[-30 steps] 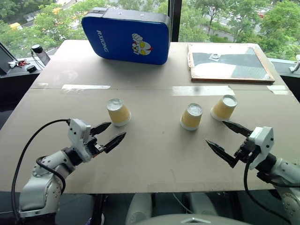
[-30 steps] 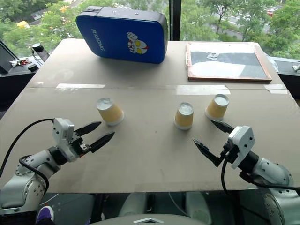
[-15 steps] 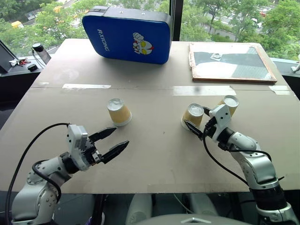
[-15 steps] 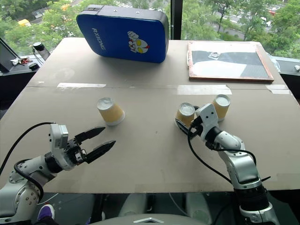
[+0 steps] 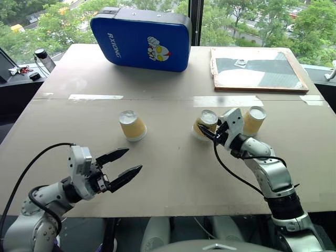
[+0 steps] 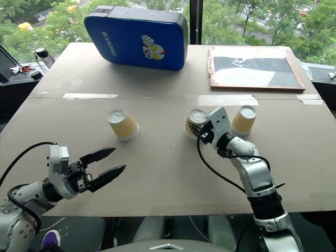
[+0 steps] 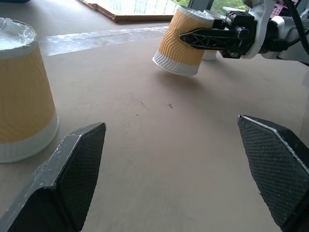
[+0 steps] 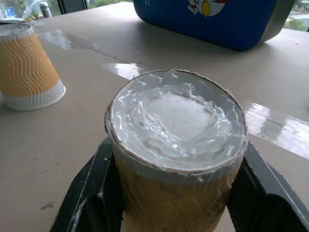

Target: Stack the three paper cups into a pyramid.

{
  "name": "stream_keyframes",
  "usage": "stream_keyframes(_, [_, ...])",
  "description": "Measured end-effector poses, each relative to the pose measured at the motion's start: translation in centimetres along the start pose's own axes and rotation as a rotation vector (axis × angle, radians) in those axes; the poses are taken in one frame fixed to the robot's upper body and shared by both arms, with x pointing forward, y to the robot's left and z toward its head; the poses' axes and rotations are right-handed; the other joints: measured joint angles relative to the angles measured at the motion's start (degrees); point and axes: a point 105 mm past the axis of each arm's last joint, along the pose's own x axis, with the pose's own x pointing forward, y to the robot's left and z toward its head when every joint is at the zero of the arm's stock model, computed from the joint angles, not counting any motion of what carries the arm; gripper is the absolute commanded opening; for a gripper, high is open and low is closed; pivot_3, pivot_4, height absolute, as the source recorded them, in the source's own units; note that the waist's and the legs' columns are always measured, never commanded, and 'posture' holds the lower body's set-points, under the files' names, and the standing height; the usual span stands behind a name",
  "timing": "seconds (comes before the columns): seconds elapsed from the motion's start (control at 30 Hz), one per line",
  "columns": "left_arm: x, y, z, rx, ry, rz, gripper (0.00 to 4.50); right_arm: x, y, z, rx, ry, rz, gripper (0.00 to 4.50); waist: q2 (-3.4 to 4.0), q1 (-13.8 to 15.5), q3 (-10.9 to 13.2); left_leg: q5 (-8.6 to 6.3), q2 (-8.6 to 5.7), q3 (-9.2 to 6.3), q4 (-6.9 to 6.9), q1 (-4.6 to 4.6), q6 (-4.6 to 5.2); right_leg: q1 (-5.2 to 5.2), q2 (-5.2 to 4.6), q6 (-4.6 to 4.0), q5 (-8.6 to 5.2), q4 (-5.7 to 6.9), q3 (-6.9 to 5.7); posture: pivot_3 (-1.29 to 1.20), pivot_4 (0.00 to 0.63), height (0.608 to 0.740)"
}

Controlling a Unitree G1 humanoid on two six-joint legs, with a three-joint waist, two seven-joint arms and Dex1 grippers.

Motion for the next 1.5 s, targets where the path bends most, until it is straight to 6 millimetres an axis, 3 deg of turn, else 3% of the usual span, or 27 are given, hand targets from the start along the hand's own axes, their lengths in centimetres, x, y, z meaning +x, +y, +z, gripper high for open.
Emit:
stream_keyframes(0.33, [-0.9, -0.2, 1.7, 0.011, -0.067, -0.028, 4.5, 1.1, 0.1, -0.4, -0.05, 0.038, 0.033, 2.06, 0.01, 0.0, 0.0, 0.0, 0.0, 0.0, 0.0, 0.0, 0.0, 0.0, 0.0, 0.0, 0.0, -0.01, -0.01, 0.0, 0.15, 0.74])
stream_keyframes(0.5, [-0.9, -0.2, 2.3, 0.007, -0.096, -0.031, 4.5, 1.3, -0.2, -1.6, -0.033, 0.075, 0.045, 4.27, 0.01, 0.0, 0.0, 0.0, -0.01, 0.01, 0.0, 0.0, 0.0, 0.0, -0.01, 0.0, 0.0, -0.01, -0.01, 0.0, 0.15, 0.74])
stream_keyframes(0.6, [-0.8, 0.1, 2.3, 0.004, -0.112, -0.009, 4.5, 1.3, -0.4, -1.7, -0.053, 0.068, 0.038, 4.45, 0.03, 0.0, 0.0, 0.0, -0.01, 0.0, 0.0, 0.0, 0.0, -0.01, 0.0, 0.0, 0.0, -0.01, -0.01, 0.0, 0.15, 0.74])
stream_keyframes(0.77, [-1.1, 3.2, 2.0, 0.032, -0.12, 0.154, 4.5, -1.5, 0.3, 0.8, -0.068, -0.031, 0.11, 4.45, 0.1, 0.3, 0.1, 0.0, -0.03, -0.07, 0.0, -0.04, 0.0, 0.01, -0.02, 0.0, 0.0, -0.03, -0.08, 0.0, 0.15, 0.74])
stream_keyframes(0.83, [-1.3, 4.8, 1.7, 0.049, -0.107, 0.222, 4.5, -3.8, 1.1, 2.2, -0.075, -0.083, 0.174, 4.45, 0.08, 0.2, 0.1, 0.0, -0.03, -0.05, 0.0, -0.02, 0.0, 0.02, -0.02, 0.01, 0.0, -0.04, -0.06, 0.0, 0.15, 0.74])
stream_keyframes(1.07, [0.2, 8.3, 2.1, 0.113, -0.024, 0.271, 4.5, -9.4, 2.5, 3.7, -0.085, -0.102, 0.285, 4.45, 0.05, 0.5, 0.1, 0.0, -0.05, -0.08, 0.01, -0.03, 0.0, 0.06, 0.0, 0.01, 0.0, -0.06, -0.09, 0.0, 0.15, 0.74])
stream_keyframes(1.27, [2.3, 9.7, 1.8, 0.111, 0.027, 0.229, 4.5, -13.0, 3.4, 4.6, -0.083, -0.114, 0.323, 4.45, 0.02, 0.1, 0.1, 0.0, -0.05, -0.07, 0.01, -0.02, 0.0, 0.06, 0.02, 0.02, 0.0, -0.04, -0.07, 0.0, 0.15, 0.74])
stream_keyframes(1.5, [4.1, 10.8, 1.5, 0.095, 0.078, 0.16, 4.5, -15.1, 4.2, 4.8, -0.075, -0.113, 0.346, 4.45, -0.03, 0.3, 0.1, 0.0, -0.06, -0.07, 0.05, -0.03, 0.0, 0.08, 0.02, 0.03, 0.01, -0.05, -0.08, 0.0, 0.15, 0.74])
